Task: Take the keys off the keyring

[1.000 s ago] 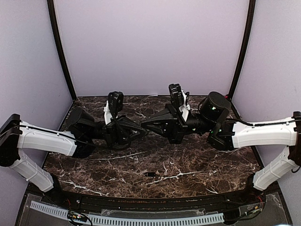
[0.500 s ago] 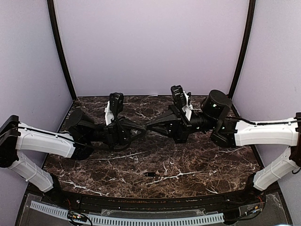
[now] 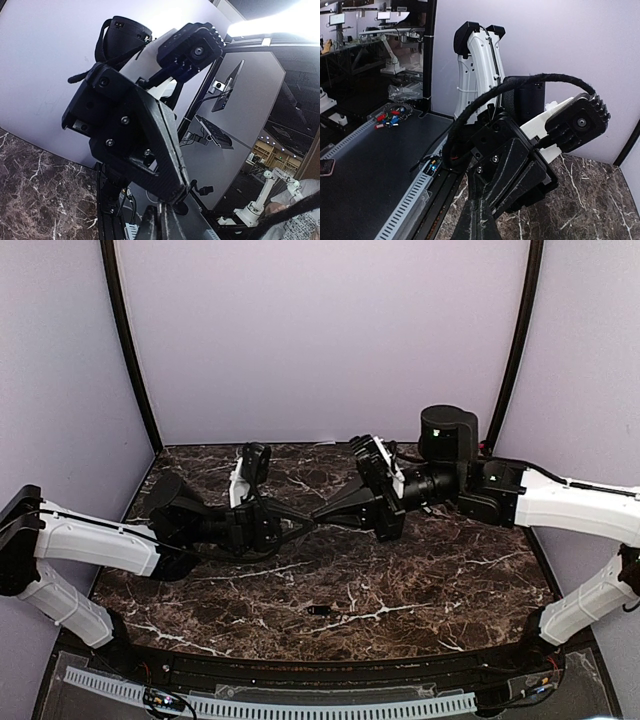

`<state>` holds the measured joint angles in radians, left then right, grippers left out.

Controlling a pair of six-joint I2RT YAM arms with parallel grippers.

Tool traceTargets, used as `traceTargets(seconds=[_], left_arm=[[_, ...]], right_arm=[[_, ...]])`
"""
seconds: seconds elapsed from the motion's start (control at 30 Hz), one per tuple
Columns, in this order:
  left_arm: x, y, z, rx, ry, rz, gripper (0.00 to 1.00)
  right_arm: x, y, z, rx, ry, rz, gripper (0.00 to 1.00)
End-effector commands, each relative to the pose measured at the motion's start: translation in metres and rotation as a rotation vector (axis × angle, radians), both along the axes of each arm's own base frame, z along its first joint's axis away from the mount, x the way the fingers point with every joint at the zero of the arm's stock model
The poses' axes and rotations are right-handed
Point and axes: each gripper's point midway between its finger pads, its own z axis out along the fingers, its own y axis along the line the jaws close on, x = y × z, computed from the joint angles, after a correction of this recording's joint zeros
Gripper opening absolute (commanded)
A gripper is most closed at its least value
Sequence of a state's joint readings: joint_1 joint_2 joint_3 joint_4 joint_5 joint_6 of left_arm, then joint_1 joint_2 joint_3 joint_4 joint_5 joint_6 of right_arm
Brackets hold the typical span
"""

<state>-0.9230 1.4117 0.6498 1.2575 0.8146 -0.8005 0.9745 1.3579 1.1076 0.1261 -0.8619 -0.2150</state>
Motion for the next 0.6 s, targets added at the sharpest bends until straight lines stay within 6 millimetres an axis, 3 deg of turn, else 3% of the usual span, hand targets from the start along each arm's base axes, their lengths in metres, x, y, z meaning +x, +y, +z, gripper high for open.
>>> traceTargets(seconds=[0.0, 0.43, 0.53, 0.57], left_arm=[[-0.016, 0.014, 0.022, -0.063, -0.045, -0.063, 0.00], [0.002, 0.008, 0.001, 0.118, 0.082, 0.000, 0.00], [0.001, 0.008, -0.001, 0.127, 0.091, -0.003, 0.00], [0.001, 0.008, -0.001, 0.127, 0.088, -0.006, 0.00]], right_arm=[[0.014, -0.016, -0.035, -0.140, -0.116, -0.115, 0.00], [0.048, -0.024, -0.099, -0.440, -0.552, -0.407, 0.00], [0.052, -0.024, -0.104, -0.452, -0.577, -0.438, 0.00], [0.050, -0.022, -0.099, -0.420, -0.565, -0.437, 0.08]])
